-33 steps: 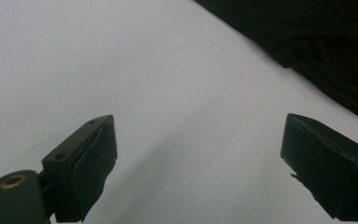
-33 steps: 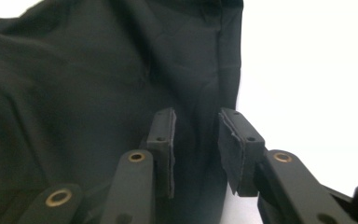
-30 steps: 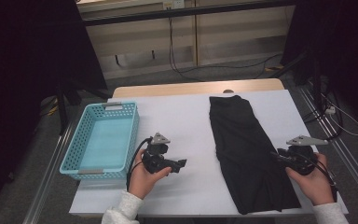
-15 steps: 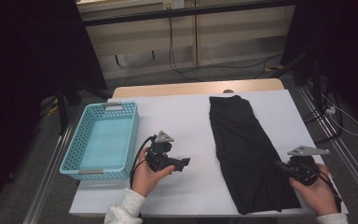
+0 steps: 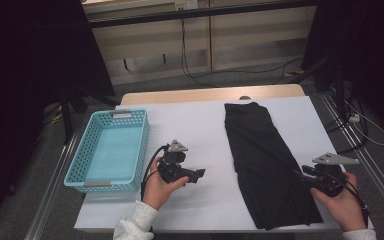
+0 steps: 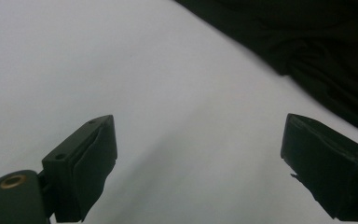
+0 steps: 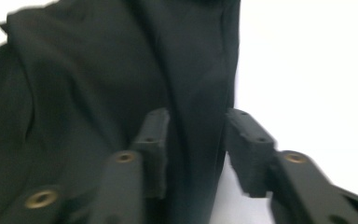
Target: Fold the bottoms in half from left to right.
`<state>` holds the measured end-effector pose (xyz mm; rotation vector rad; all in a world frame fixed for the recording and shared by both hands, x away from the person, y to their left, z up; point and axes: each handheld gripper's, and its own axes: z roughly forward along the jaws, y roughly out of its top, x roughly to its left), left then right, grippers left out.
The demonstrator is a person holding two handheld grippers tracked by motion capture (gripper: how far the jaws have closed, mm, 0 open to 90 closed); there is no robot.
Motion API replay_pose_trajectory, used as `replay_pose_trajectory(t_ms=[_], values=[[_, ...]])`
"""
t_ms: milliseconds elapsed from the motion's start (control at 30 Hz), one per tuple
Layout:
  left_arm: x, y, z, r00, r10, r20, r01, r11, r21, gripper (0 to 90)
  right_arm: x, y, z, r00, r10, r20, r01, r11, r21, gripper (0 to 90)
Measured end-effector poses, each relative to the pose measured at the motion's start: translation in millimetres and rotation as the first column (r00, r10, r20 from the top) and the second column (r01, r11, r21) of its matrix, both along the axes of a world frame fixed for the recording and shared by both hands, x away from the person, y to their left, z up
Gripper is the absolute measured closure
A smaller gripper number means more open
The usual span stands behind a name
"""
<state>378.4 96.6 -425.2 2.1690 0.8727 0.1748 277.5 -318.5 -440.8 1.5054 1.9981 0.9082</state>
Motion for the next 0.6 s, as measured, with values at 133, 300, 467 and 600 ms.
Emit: replay_pose_trajectory(t_ms=[133,300,467,600], values=[[-0.8,2.0,-1.2,1.0000,0.002,-0.003,-0.002,1.0000,0.004,10.8,11.0,6.7,5.4,0.9993,-0.016,0.033,0.015,1.000,0.019,44.0],[-3.3,7.8,-0.8,0.9999,0.014,-0.003,-0.014,0.9999,0.003,10.8,28.0,23.5,8.2,0.9981,-0.003,0.062,0.001,1.000,0.022,32.8],[-5.4,10.3,-2.6,0.9997,0.022,-0.013,-0.022,0.9997,-0.006,10.7,48.5,41.2,6.0,0.9964,0.011,0.084,-0.013,1.000,0.015,26.4],[-6.1,13.4,-6.5,0.9994,0.030,-0.019,-0.029,0.9996,0.005,10.6,65.4,54.5,1.8,0.9968,0.034,0.072,-0.036,0.999,0.026,24.0]])
